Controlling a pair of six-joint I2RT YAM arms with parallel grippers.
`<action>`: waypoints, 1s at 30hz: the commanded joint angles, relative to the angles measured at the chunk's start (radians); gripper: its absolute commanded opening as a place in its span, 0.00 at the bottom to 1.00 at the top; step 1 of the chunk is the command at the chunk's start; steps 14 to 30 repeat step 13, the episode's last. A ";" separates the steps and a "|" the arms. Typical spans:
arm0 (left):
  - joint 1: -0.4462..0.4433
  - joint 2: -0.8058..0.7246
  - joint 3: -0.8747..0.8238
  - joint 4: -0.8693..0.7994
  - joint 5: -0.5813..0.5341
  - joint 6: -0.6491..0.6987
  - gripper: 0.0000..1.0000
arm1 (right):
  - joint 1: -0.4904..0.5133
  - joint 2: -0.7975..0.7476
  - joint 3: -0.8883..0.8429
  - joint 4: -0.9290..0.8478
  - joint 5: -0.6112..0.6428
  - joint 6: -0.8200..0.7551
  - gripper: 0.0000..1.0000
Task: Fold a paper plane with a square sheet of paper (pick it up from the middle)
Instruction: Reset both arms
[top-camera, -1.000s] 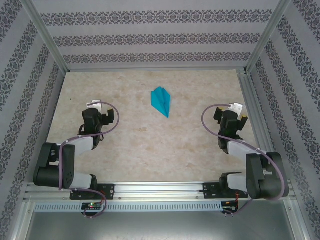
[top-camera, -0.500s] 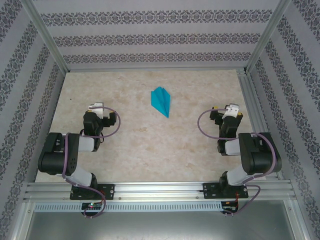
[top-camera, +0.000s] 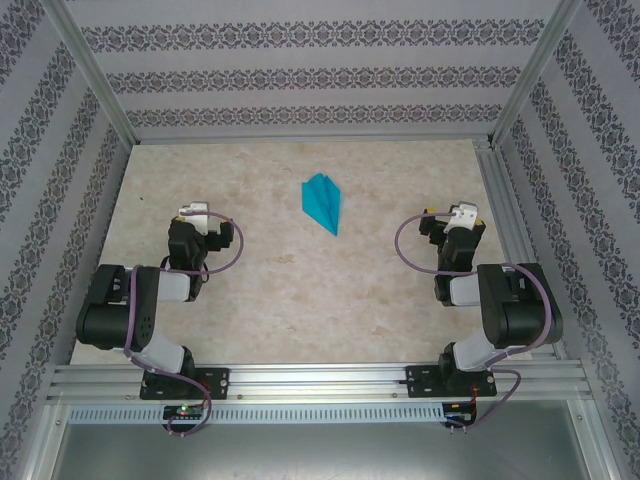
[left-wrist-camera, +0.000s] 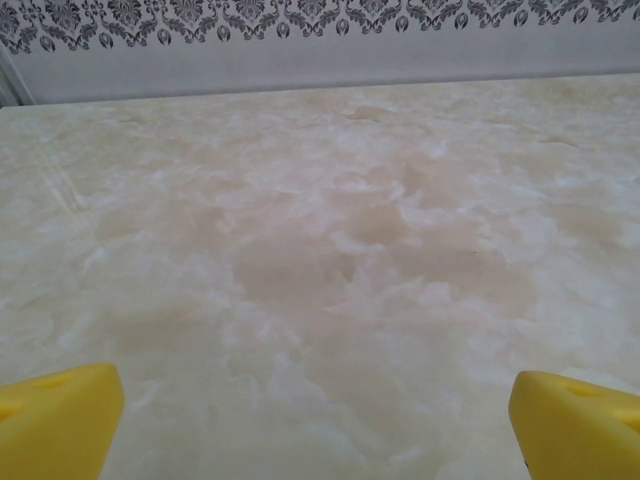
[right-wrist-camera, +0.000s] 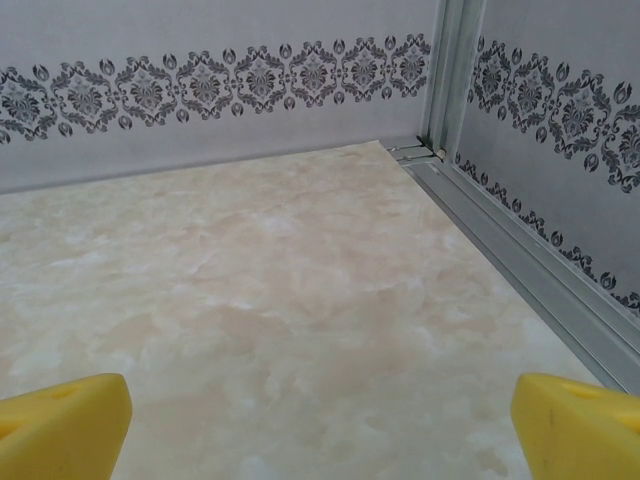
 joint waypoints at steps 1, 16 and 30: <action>-0.007 0.008 0.020 -0.011 0.019 0.028 1.00 | 0.000 -0.013 0.015 0.007 0.000 -0.008 0.98; -0.008 0.011 0.024 -0.015 0.015 0.029 1.00 | 0.000 -0.013 0.009 0.014 -0.001 -0.009 0.98; -0.008 0.011 0.024 -0.015 0.015 0.029 1.00 | 0.000 -0.013 0.009 0.014 -0.001 -0.009 0.98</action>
